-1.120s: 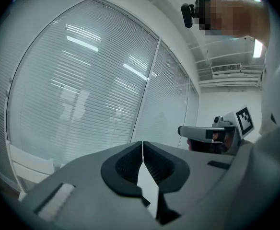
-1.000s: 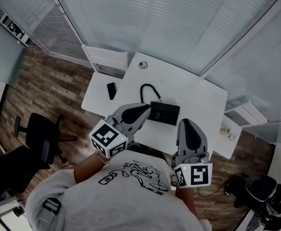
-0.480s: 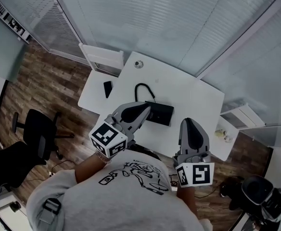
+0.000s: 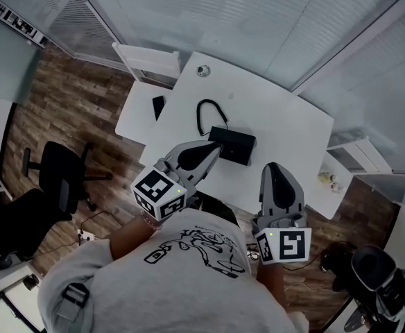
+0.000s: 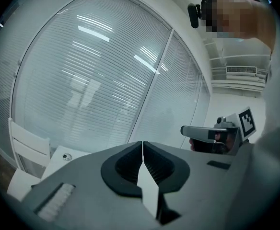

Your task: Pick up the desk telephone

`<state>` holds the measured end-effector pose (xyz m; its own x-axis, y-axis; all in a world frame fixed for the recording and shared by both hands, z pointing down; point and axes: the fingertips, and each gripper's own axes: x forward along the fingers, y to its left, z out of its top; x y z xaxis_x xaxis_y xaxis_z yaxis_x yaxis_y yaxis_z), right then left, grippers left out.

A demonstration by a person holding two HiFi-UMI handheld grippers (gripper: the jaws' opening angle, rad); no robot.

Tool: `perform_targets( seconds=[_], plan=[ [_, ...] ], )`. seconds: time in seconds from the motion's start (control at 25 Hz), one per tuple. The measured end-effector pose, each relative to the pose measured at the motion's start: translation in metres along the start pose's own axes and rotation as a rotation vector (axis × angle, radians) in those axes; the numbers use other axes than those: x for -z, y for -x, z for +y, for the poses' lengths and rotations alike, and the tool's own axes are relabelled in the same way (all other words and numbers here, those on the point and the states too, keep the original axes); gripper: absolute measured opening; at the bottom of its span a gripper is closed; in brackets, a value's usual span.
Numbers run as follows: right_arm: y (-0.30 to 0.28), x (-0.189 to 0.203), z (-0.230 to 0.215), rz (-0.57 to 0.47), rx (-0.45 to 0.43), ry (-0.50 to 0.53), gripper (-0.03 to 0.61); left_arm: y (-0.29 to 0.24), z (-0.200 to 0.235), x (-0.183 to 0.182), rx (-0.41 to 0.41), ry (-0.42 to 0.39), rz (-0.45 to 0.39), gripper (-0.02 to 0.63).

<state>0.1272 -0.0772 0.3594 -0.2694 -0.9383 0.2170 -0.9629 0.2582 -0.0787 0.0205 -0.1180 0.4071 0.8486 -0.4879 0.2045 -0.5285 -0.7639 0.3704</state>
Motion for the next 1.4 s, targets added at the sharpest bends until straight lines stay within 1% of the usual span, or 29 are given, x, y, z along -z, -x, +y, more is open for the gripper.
perform_targets(
  seconds=[0.16, 0.32, 0.44, 0.6, 0.8, 0.88, 0.92, 0.96, 1.08, 1.2, 1.4],
  plan=[
    [0.0, 0.014, -0.005, 0.028, 0.003, -0.023, 0.019, -0.005, 0.007, 0.016, -0.013, 0.027, 0.03, 0.009],
    [-0.003, 0.028, -0.009, 0.063, 0.002, -0.012, 0.02, -0.008, 0.019, 0.029, -0.024, 0.038, 0.073, 0.011],
    [-0.009, 0.045, -0.01, 0.098, -0.009, -0.021, 0.02, -0.01, 0.027, 0.039, -0.022, 0.053, 0.095, 0.011],
    [-0.016, 0.066, -0.01, 0.137, -0.027, -0.029, 0.02, -0.014, 0.036, 0.056, 0.002, 0.084, 0.13, 0.012],
    [-0.031, 0.097, -0.016, 0.195, -0.03, -0.036, 0.021, -0.025, 0.054, 0.078, -0.013, 0.118, 0.162, 0.014],
    [-0.038, 0.111, -0.02, 0.226, -0.032, -0.055, 0.025, -0.031, 0.062, 0.093, -0.018, 0.131, 0.198, 0.033],
    [-0.041, 0.118, -0.022, 0.24, -0.034, -0.07, 0.027, -0.034, 0.066, 0.101, -0.02, 0.139, 0.218, 0.068],
    [-0.045, 0.124, -0.023, 0.253, -0.037, -0.085, 0.032, -0.037, 0.07, 0.11, -0.021, 0.151, 0.235, 0.095],
    [-0.055, 0.146, -0.026, 0.294, -0.051, -0.103, 0.055, -0.044, 0.084, 0.133, -0.029, 0.211, 0.268, 0.097],
    [-0.067, 0.171, -0.031, 0.337, -0.061, -0.124, 0.081, -0.053, 0.097, 0.155, -0.037, 0.245, 0.304, 0.098],
    [-0.085, 0.214, -0.043, 0.413, -0.065, -0.227, 0.11, -0.067, 0.113, 0.19, -0.008, 0.33, 0.352, 0.101]
  ],
)
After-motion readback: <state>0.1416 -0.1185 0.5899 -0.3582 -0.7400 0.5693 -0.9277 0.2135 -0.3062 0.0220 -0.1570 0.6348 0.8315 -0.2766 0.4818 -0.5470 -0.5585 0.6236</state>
